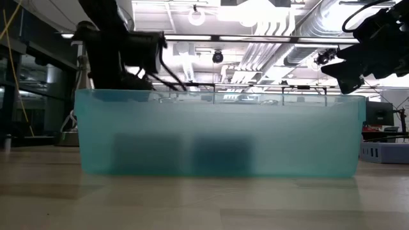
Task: Pick & Place Office items
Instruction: Put the red digital clock into the blue bin
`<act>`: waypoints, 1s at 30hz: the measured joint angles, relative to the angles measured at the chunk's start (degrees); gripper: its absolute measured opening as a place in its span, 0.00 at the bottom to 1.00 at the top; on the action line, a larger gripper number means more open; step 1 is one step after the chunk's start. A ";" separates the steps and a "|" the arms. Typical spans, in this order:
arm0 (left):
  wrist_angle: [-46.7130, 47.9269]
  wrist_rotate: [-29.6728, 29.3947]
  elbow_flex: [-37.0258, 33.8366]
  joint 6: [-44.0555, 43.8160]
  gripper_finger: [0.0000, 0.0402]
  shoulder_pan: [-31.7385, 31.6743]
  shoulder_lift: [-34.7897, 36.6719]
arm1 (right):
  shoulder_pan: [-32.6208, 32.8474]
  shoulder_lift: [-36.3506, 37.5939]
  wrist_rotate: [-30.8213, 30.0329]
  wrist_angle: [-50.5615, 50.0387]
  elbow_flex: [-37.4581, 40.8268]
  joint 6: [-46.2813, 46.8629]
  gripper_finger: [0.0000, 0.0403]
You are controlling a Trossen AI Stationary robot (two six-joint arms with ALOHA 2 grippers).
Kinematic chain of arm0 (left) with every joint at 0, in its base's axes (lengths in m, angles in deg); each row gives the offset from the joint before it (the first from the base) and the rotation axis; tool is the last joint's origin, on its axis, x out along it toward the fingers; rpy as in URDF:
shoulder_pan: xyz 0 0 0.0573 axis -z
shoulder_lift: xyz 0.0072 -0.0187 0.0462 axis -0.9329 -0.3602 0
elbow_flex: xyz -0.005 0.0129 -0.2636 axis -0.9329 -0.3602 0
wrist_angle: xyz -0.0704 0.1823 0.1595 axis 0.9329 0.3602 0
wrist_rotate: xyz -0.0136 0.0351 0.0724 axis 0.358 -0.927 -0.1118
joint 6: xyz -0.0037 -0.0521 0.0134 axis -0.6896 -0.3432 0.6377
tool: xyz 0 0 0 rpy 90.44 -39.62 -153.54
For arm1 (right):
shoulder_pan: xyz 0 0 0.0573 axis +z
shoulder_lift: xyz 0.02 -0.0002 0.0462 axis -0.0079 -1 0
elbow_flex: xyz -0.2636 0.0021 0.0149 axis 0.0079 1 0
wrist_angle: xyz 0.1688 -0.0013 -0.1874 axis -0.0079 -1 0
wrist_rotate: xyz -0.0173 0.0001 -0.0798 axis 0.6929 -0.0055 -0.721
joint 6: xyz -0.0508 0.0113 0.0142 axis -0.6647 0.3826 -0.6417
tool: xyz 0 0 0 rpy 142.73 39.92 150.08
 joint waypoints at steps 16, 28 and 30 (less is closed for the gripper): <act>-3.02 -17.85 0.01 -0.58 0.44 6.95 -1.82 | -0.01 -0.01 0.02 -0.09 0.00 0.00 0.50; -2.94 -16.02 -0.01 -0.91 0.25 2.90 -2.04 | 0.01 -0.01 0.02 -0.11 -0.01 0.00 0.50; -2.94 -15.67 -0.03 -0.93 0.23 2.42 -2.04 | -0.01 -0.02 0.02 -0.13 0.01 0.00 0.50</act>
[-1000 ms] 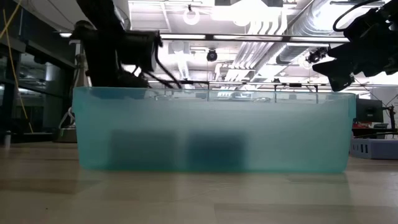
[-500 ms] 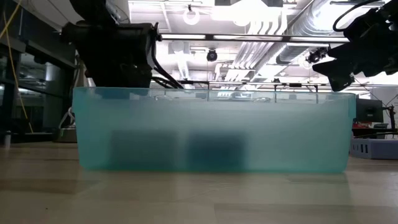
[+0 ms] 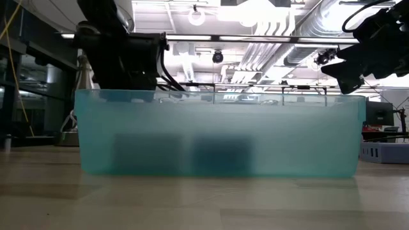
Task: Pick & Place Office items
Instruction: Put the red digital clock into the blue bin
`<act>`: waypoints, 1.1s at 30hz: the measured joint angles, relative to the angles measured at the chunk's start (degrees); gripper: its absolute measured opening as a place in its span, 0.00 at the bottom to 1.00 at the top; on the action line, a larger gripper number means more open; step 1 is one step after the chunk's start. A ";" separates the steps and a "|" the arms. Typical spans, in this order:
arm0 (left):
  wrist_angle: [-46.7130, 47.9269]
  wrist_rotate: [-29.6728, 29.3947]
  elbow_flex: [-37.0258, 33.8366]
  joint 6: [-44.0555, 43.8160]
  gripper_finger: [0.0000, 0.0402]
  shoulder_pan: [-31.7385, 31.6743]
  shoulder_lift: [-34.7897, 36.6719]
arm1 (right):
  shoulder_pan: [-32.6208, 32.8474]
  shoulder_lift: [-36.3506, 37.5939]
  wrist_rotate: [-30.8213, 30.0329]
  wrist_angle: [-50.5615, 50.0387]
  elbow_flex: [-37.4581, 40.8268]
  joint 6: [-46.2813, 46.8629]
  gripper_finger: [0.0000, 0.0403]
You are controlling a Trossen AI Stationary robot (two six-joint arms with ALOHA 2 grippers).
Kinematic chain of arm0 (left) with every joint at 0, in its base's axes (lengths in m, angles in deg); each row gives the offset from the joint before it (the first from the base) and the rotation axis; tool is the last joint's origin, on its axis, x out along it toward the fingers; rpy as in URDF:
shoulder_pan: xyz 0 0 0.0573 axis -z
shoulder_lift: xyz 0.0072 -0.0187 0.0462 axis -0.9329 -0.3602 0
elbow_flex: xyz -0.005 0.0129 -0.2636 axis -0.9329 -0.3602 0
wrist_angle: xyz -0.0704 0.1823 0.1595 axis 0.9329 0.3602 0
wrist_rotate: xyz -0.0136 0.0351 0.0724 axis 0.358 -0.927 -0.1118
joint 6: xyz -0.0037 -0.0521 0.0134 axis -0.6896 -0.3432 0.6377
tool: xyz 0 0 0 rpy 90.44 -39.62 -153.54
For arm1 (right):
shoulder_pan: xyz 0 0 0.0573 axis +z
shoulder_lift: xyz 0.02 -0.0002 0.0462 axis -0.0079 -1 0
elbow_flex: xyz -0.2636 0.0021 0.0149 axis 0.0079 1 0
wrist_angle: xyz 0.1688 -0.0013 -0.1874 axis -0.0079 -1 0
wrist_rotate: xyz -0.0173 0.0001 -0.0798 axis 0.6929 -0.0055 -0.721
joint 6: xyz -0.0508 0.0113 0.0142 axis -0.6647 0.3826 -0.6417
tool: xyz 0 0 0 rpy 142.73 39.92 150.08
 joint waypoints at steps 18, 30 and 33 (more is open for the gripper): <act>-0.94 -3.36 -4.57 -6.08 0.23 1.37 3.45 | 0.01 0.00 0.00 -0.02 -0.02 0.00 0.50; -15.12 0.53 -10.51 -2.46 0.23 -1.04 5.05 | 0.02 0.02 -0.02 0.01 -0.01 0.00 0.50; -16.41 1.35 -11.23 -2.29 0.23 -1.76 5.53 | 0.02 0.01 -0.01 0.06 -0.02 -0.02 0.50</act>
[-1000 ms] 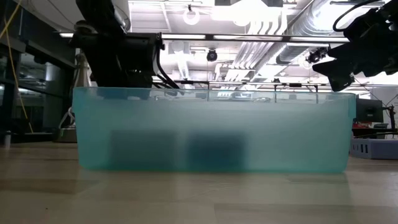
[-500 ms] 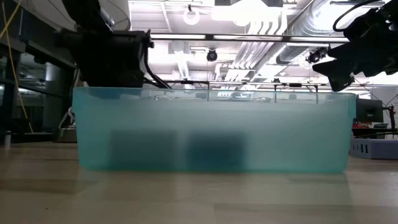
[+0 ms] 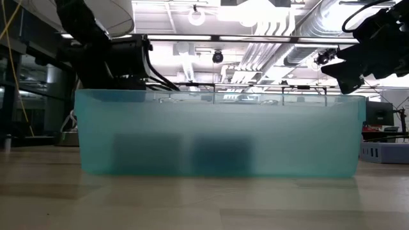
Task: Pick & Place Office items
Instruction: Put the red digital clock into the blue bin
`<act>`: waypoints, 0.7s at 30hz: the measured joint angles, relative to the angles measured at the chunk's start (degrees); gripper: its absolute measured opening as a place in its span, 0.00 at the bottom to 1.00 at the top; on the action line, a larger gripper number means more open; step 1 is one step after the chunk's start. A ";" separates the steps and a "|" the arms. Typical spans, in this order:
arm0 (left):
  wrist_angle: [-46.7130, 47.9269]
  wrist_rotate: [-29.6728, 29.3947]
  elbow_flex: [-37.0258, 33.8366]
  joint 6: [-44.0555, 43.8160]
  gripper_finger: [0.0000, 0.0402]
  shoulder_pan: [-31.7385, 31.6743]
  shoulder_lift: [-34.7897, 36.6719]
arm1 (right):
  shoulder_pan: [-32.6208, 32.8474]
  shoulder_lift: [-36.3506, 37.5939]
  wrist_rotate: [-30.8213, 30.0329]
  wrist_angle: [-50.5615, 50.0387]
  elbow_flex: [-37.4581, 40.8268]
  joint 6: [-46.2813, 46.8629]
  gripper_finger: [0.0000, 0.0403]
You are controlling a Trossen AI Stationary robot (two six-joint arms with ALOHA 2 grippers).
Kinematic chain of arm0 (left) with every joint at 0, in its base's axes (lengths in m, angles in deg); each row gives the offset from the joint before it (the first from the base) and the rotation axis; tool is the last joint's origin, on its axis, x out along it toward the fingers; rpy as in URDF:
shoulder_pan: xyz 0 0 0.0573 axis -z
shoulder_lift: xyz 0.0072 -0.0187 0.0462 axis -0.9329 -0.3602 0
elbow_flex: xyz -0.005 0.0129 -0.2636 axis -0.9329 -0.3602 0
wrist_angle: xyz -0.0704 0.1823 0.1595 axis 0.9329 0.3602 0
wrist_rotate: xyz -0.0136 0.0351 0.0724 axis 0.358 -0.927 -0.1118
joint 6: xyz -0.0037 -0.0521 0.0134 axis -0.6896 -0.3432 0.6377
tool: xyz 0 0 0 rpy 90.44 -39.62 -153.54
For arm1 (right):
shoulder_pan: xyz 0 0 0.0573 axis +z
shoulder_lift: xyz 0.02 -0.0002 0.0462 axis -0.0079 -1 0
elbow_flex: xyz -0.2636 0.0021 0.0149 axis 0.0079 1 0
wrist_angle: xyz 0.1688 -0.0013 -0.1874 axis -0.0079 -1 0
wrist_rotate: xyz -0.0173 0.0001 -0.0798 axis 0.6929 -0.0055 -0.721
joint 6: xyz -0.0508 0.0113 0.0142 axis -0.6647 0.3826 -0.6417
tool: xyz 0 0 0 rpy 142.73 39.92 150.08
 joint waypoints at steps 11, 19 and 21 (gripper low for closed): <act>-4.96 3.04 -0.11 4.87 0.23 -3.55 0.37 | -0.02 0.01 -0.04 0.12 0.00 0.02 0.50; -7.29 7.12 -0.11 9.89 0.23 -6.31 0.37 | -0.02 -0.01 -0.04 0.12 0.01 0.02 0.50; -7.35 8.68 -0.11 10.36 0.23 -7.04 0.37 | 0.00 -0.02 -0.03 0.12 0.01 0.02 0.50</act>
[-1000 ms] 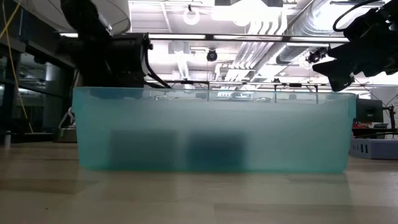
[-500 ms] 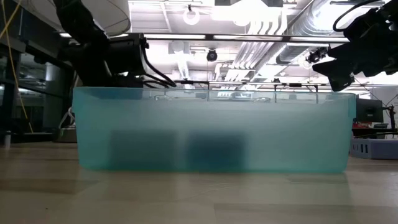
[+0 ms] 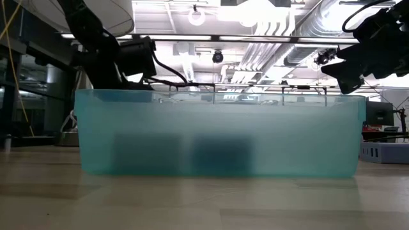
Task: Pick & Place Office items
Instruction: Put the red digital clock into the blue bin
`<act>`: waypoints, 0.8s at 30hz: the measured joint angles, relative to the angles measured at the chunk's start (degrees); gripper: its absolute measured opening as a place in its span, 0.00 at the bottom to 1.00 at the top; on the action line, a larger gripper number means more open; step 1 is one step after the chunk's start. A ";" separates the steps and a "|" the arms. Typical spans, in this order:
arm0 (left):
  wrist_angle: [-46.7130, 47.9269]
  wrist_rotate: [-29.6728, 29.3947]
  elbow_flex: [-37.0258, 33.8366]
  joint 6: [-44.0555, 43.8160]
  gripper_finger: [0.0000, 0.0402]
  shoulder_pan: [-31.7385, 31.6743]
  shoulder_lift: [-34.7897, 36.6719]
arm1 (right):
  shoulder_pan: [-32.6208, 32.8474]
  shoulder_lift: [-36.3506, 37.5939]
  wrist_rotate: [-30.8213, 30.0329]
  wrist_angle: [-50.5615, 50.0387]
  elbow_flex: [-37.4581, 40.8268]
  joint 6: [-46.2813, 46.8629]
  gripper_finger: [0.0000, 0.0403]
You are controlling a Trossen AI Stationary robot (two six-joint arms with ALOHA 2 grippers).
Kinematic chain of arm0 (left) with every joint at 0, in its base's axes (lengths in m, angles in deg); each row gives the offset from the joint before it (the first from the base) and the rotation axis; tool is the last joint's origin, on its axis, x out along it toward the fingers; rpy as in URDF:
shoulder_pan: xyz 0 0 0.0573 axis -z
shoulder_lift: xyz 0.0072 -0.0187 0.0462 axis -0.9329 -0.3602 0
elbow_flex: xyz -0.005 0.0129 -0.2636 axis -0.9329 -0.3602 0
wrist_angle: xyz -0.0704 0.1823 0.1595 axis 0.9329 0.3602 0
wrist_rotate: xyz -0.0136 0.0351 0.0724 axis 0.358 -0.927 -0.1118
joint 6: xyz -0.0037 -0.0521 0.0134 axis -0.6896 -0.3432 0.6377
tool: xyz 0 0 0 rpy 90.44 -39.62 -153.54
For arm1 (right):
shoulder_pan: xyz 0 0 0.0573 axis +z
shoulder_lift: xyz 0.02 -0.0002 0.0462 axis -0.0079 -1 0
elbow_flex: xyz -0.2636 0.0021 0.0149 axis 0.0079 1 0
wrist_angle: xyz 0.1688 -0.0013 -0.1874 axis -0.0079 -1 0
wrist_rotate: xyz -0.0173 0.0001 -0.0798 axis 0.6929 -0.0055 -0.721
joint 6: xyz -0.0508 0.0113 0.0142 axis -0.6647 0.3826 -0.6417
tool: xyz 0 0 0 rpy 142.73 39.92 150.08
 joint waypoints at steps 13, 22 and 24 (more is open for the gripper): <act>-0.18 5.16 0.02 1.08 0.23 -1.92 0.00 | -0.02 0.00 0.02 0.00 0.01 0.00 0.50; -0.07 5.96 0.04 -0.21 0.23 -0.69 0.00 | -0.02 0.00 0.02 0.00 0.00 0.00 0.50; 0.16 5.94 0.04 -1.00 0.23 -0.33 0.00 | -0.01 0.00 0.02 0.00 0.01 0.00 0.50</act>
